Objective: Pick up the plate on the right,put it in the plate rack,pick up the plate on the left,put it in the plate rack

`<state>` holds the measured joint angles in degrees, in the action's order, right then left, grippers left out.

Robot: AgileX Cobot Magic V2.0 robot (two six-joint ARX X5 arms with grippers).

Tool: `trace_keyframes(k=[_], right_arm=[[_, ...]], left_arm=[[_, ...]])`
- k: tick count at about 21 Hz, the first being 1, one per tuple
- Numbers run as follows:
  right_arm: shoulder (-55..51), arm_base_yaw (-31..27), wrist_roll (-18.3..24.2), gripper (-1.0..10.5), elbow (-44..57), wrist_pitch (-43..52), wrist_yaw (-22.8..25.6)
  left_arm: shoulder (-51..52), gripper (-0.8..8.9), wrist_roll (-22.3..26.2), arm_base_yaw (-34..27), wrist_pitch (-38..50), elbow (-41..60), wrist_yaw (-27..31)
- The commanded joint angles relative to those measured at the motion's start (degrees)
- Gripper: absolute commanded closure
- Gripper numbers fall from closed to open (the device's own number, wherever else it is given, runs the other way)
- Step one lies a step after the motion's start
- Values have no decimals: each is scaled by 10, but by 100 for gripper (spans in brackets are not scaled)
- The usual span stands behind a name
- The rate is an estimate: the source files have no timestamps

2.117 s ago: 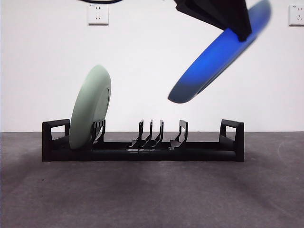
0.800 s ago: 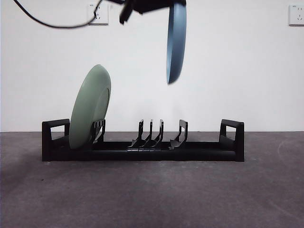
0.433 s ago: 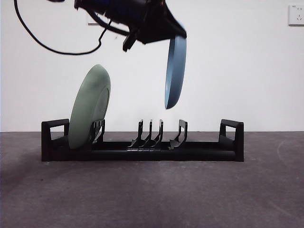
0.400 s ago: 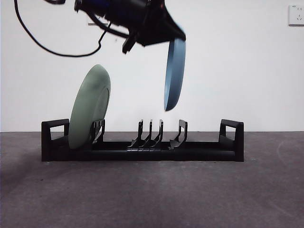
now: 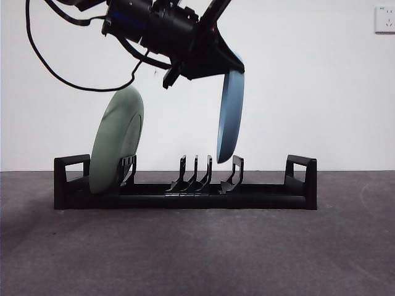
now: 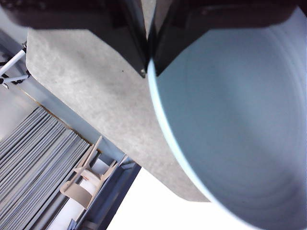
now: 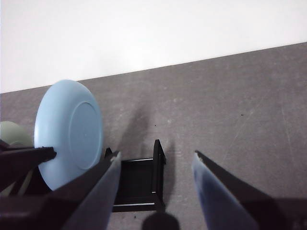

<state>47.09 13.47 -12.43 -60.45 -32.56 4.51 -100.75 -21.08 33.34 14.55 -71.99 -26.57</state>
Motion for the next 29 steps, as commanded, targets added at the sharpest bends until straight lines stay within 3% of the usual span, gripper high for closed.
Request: trace_keyframes(k=[1, 13, 22, 26, 29], right_arm=[[4, 0, -2, 696, -1, 4, 0], [24, 0, -2, 696, -1, 4, 0], [32, 0, -1, 696, -1, 9, 1], [36, 0, -1, 696, -1, 11, 1], [37, 0, -1, 696, -1, 11, 1]], left_arm=[[-10, 823, 2, 1, -4, 3, -4], [-40, 822, 3, 5, -33, 3, -4], [-41, 805, 48, 9, -104, 3, -17], [-40, 590, 48, 12, -103, 3, -21], [-33, 578, 48, 12, -103, 3, -21]])
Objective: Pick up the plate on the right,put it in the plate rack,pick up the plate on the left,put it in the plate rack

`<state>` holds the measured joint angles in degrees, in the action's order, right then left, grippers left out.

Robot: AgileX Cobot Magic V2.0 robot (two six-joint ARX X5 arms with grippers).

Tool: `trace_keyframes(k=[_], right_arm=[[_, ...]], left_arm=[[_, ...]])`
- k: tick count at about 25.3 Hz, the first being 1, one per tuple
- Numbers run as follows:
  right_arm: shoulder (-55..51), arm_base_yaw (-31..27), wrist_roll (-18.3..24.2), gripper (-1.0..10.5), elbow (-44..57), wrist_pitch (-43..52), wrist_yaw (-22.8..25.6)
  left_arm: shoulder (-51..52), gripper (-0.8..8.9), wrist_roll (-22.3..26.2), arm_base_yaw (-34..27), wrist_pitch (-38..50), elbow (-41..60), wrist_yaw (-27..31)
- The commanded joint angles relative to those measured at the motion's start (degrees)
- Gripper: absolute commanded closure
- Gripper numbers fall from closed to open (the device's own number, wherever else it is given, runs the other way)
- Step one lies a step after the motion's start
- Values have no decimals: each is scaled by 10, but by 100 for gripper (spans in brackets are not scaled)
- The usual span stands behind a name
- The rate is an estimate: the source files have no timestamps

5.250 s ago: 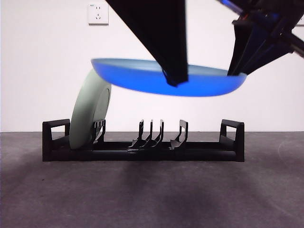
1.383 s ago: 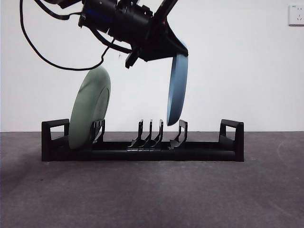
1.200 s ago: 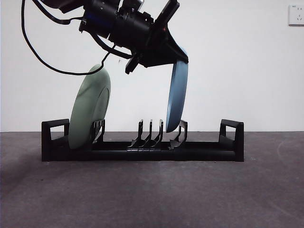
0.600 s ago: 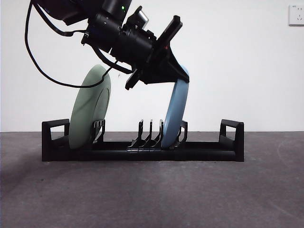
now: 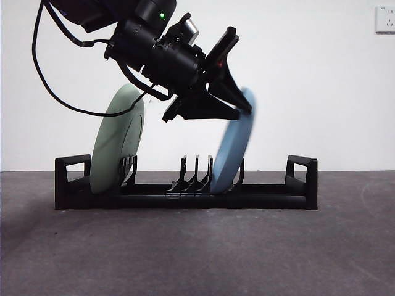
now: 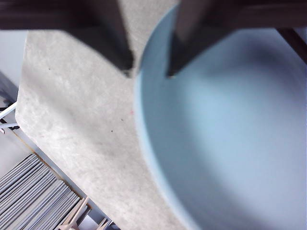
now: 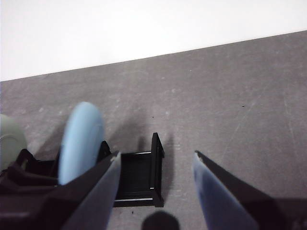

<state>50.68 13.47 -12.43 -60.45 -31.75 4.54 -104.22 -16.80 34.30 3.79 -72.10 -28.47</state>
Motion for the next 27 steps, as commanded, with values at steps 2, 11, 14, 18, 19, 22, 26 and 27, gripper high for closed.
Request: trace_keyframes(k=[2, 11, 14, 18, 19, 22, 26, 27], right_arm=[[3, 0, -1, 696, -1, 4, 1], [3, 0, 10, 713, -1, 1, -4], [3, 0, 33, 931, -1, -3, -28], [4, 1, 52, 956, -1, -3, -46], [5, 1, 56, 957, -1, -4, -46], [6, 1, 74, 956, 1, -4, -46], [5, 1, 80, 957, 12, 5, -46], [4, 2, 80, 957, 21, 8, -46]], left_arm=[[9, 577, 5, 2, 4, 4, -2], [107, 616, 38, 3, -16, 4, -3], [162, 814, 105, 3, -64, 4, 7], [249, 821, 199, 3, -170, 4, 132], [267, 821, 219, 3, -193, 4, 161], [321, 821, 258, 1, -258, 4, 228], [374, 821, 281, -29, -309, 7, 271], [389, 821, 282, -46, -318, 14, 269]])
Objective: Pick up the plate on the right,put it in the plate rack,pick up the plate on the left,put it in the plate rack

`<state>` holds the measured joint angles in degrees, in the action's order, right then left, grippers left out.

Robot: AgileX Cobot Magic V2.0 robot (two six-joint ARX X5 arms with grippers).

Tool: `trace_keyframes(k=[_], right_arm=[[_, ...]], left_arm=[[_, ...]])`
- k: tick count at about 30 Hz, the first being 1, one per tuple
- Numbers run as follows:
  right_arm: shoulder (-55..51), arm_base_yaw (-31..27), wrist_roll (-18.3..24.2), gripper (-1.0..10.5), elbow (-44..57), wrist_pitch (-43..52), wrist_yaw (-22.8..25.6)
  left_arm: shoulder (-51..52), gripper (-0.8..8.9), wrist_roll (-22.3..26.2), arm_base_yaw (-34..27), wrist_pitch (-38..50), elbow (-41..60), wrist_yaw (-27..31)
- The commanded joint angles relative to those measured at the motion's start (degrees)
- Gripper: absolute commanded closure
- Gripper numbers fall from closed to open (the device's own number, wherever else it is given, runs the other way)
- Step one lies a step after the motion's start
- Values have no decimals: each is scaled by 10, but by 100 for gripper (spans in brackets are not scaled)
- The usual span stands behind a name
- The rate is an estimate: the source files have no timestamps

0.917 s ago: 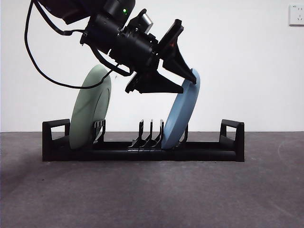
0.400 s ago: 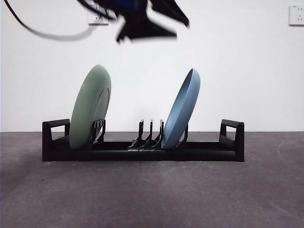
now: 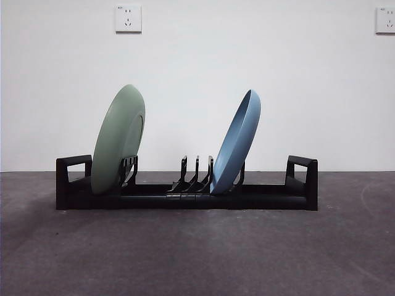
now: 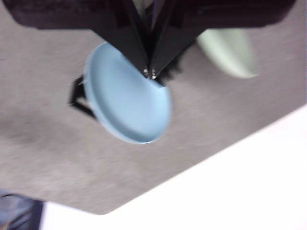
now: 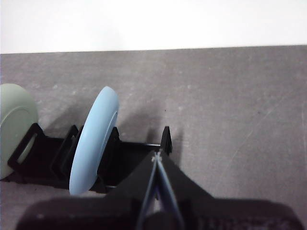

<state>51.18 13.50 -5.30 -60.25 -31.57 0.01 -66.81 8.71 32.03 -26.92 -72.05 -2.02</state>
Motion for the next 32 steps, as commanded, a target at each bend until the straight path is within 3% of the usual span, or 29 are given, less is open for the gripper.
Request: trace_keyframes(k=[1, 8, 16, 21, 32], right_arm=[[-3, 3, 9, 957, 28, 12, -1], [-47, 32, -3, 957, 176, 135, 1], [-103, 67, -32, 957, 301, 216, 6], [-100, 72, -32, 946, 305, 217, 4], [-101, 72, -32, 946, 305, 217, 4]], left_arm=[[26, 821, 27, -35, -16, 22, 4], [153, 821, 15, -99, 11, 186, 4], [336, 821, -56, -133, 59, 377, 6], [396, 817, -62, -134, 49, 398, 6], [367, 817, -61, -133, 34, 398, 6]])
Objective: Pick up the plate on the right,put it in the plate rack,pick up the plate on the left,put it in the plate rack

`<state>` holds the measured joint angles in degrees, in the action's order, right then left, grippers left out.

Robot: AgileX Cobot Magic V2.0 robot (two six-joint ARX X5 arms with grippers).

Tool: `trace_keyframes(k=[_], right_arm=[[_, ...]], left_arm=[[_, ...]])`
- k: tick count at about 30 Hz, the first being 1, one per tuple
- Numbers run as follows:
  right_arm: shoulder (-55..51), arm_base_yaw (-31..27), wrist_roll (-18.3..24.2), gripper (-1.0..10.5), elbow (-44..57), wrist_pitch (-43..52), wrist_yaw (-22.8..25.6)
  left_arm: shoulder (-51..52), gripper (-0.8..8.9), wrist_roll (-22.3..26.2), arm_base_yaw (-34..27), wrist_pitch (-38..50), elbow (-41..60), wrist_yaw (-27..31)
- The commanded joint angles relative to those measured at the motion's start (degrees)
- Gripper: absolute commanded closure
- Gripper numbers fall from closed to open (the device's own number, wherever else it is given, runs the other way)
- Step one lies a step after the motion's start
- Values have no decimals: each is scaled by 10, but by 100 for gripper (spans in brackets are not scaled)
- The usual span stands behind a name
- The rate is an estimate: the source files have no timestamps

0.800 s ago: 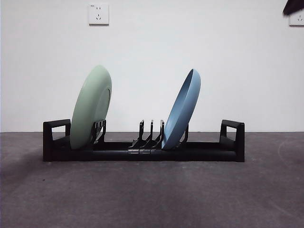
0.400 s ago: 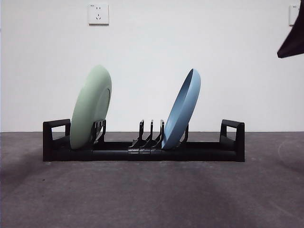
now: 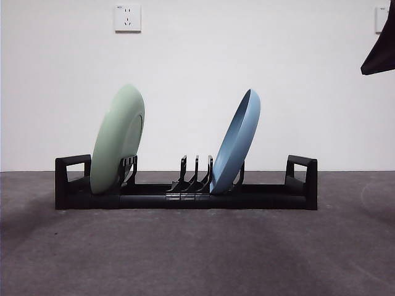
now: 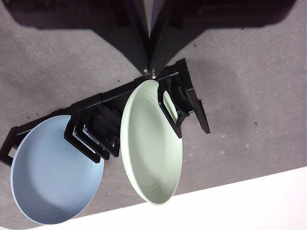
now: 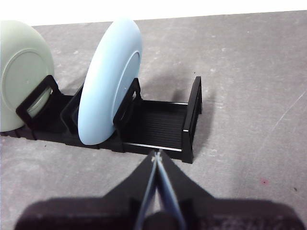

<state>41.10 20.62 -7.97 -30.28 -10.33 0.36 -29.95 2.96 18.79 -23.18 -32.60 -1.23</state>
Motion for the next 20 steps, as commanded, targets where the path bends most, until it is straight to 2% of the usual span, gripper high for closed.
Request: trace_keyframes(k=[1, 4, 10, 15, 20], right_arm=[[0, 0, -5, 946, 5, 4, 0], [0, 0, -5, 946, 5, 4, 0], [0, 0, -5, 946, 5, 4, 0], [0, 0, -5, 946, 5, 4, 0], [0, 0, -5, 946, 5, 4, 0]], left_arm=[[14, 817, 6, -2, -19, 3, -1], [80, 817, 11, -16, -29, 25, -21], [209, 817, 3, -97, 123, 212, -22], [272, 817, -11, -126, 128, 294, -20], [299, 817, -17, -129, 125, 324, -19]])
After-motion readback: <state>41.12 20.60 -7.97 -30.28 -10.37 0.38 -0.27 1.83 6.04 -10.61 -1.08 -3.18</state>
